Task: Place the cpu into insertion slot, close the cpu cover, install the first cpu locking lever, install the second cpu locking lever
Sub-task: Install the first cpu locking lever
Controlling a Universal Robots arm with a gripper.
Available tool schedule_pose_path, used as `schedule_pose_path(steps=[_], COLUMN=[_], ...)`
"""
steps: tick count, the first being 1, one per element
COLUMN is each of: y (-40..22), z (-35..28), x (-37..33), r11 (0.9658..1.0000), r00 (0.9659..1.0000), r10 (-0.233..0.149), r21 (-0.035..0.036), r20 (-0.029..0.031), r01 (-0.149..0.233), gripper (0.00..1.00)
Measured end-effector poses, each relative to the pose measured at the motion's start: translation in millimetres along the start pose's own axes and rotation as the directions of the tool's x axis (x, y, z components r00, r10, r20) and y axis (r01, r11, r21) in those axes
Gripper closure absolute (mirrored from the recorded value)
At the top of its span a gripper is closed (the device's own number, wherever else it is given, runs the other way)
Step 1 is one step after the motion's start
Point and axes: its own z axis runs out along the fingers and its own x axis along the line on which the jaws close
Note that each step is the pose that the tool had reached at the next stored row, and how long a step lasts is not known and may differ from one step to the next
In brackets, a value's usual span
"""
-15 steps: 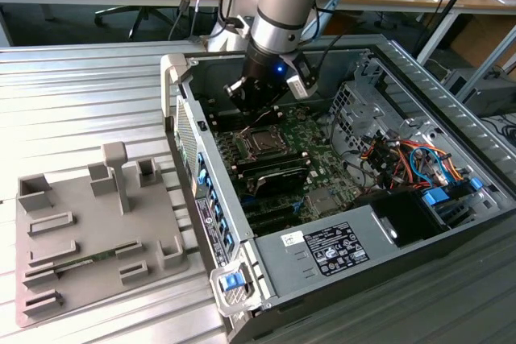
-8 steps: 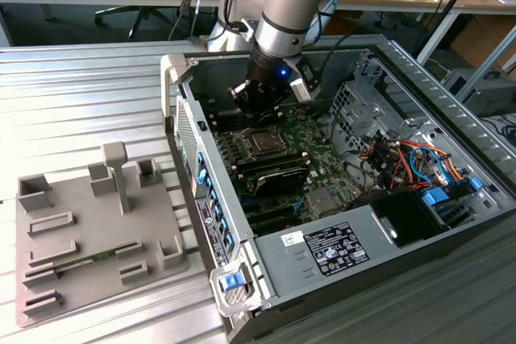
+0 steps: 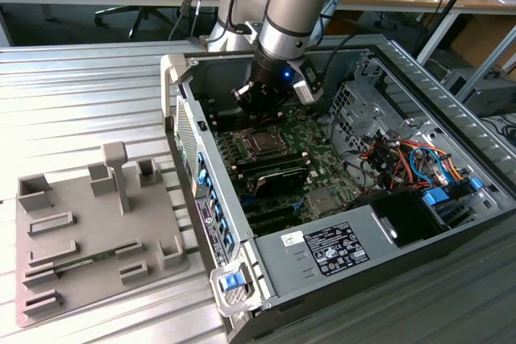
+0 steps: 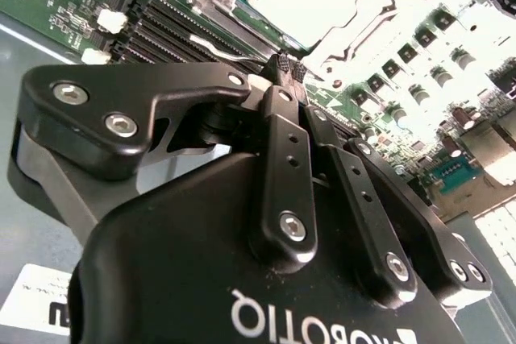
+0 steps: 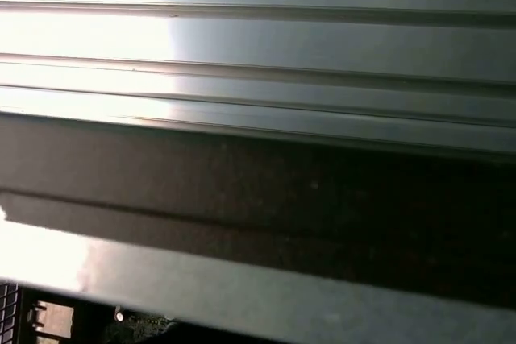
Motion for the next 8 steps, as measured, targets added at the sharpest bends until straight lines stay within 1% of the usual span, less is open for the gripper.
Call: schedule_pose_path(steps=[8], y=[-0.6], z=[2.5], x=[-5.0], r11=[1.0], r00=[1.0], r10=[0.0], r21=[-0.0003], r20=[-0.0021], r01=[0.0], gripper=[0.89])
